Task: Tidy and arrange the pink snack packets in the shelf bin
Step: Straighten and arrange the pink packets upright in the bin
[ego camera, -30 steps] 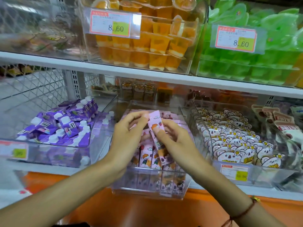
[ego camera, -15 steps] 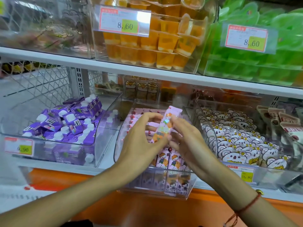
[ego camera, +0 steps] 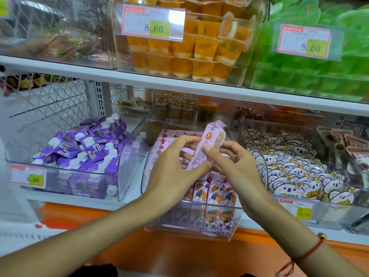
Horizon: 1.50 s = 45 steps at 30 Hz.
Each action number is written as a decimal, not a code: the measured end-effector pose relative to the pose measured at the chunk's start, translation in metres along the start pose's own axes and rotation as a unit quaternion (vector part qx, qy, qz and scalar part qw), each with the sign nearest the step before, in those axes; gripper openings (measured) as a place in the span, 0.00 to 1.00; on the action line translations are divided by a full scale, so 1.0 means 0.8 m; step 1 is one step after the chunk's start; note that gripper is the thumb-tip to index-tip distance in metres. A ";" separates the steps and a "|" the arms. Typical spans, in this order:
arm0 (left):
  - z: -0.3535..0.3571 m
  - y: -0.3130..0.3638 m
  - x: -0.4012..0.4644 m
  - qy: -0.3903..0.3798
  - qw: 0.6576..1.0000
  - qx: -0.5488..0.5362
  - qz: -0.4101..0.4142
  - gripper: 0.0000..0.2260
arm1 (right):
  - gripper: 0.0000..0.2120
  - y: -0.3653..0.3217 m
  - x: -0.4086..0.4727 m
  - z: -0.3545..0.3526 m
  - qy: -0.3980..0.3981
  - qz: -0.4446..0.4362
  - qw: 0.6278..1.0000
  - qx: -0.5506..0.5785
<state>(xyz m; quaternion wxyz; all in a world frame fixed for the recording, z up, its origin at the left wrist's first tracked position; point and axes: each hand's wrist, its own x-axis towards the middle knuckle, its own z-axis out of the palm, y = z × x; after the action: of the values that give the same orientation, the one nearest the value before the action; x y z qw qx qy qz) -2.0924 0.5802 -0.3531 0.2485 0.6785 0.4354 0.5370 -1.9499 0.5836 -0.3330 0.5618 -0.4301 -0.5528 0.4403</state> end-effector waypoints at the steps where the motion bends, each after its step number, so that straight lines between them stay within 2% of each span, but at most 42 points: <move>1: -0.001 0.001 0.001 0.000 1.000 -0.009 -0.005 0.16 | 0.11 0.000 0.001 -0.002 -0.003 -0.001 1.000 -0.012; 4: -0.003 0.000 0.005 -0.015 0.998 -0.055 -0.037 0.17 | 0.14 -0.004 0.003 -0.008 -0.044 0.020 0.999 -0.012; 7: -0.003 -0.003 0.005 -0.040 0.995 -0.078 -0.041 0.14 | 0.14 -0.006 0.001 -0.008 -0.046 0.005 0.998 -0.033; 10: -0.005 -0.005 0.004 -0.042 0.998 -0.054 -0.006 0.13 | 0.13 -0.003 -0.002 -0.007 -0.041 -0.052 0.996 -0.058; 13: -0.007 -0.006 0.005 0.004 0.999 -0.006 0.054 0.18 | 0.13 -0.003 -0.006 -0.005 -0.049 -0.110 0.992 -0.040; 16: -0.012 -0.002 0.007 0.052 0.993 0.005 0.103 0.18 | 0.14 -0.005 -0.010 -0.003 -0.058 -0.171 0.982 -0.059; 20: -0.018 0.002 0.009 0.035 0.987 -0.009 0.158 0.18 | 0.14 -0.005 -0.009 -0.008 -0.061 -0.222 0.969 -0.086; 23: -0.021 0.003 0.010 0.016 0.988 0.001 0.152 0.20 | 0.10 -0.003 -0.006 -0.013 -0.060 -0.232 0.964 -0.117; 25: -0.021 0.004 0.010 0.005 0.991 -0.010 0.132 0.19 | 0.07 0.000 -0.005 -0.015 -0.064 -0.231 0.963 -0.122; 27: -0.020 0.007 0.011 -0.002 0.994 -0.049 0.094 0.17 | 0.08 -0.002 -0.006 -0.015 -0.070 -0.217 0.967 -0.114; 29: -0.018 0.010 0.012 -0.003 0.995 -0.094 0.033 0.17 | 0.11 -0.004 -0.007 -0.015 -0.083 -0.197 0.970 -0.118; 31: -0.018 0.011 0.014 -0.009 0.987 -0.147 -0.062 0.16 | 0.11 -0.007 -0.009 -0.015 -0.094 -0.173 0.971 -0.139; 34: -0.019 0.012 0.015 -0.050 0.940 -0.261 -0.213 0.12 | 0.12 -0.008 -0.010 -0.015 -0.094 -0.128 0.978 -0.135; 36: -0.018 0.015 0.015 -0.057 0.910 -0.310 -0.268 0.10 | 0.14 -0.010 -0.010 -0.015 -0.086 -0.109 0.982 -0.130; 39: -0.018 0.018 0.016 -0.052 0.896 -0.328 -0.293 0.09 | 0.13 -0.011 -0.009 -0.016 -0.085 -0.097 0.986 -0.110; 45: -0.017 0.014 0.016 -0.063 0.915 -0.300 -0.262 0.11 | 0.12 -0.012 -0.010 -0.016 -0.092 -0.092 0.987 -0.098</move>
<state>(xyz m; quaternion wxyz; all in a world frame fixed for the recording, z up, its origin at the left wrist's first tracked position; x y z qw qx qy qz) -2.1015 0.5837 -0.3336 0.5990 0.4662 0.3990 0.5144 -1.9373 0.5736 -0.3259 0.5015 -0.3879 -0.6802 0.3679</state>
